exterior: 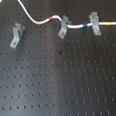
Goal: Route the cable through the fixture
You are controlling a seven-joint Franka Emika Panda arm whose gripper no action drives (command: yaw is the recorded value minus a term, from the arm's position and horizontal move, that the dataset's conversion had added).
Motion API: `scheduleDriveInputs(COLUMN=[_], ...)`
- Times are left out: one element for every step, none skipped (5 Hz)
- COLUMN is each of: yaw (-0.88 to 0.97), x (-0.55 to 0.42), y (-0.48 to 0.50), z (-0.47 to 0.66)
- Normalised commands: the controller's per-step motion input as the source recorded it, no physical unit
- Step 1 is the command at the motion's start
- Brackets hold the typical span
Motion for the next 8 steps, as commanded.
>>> scheduleDriveInputs(yaw=[0.21, 0.36, 0.45, 0.45, 0.51, 0.7, 0.44, 0.32], x=[-0.195, -0.355, -0.153, -0.057, 0.085, -0.088, -0.039, -0.037], y=[0.279, 0.274, 0.331, 0.341, 0.293, 0.074, 0.016, 0.047], z=[0.23, 0.42, 0.36, 0.3, 0.22, 0.13, 0.07, 0.05])
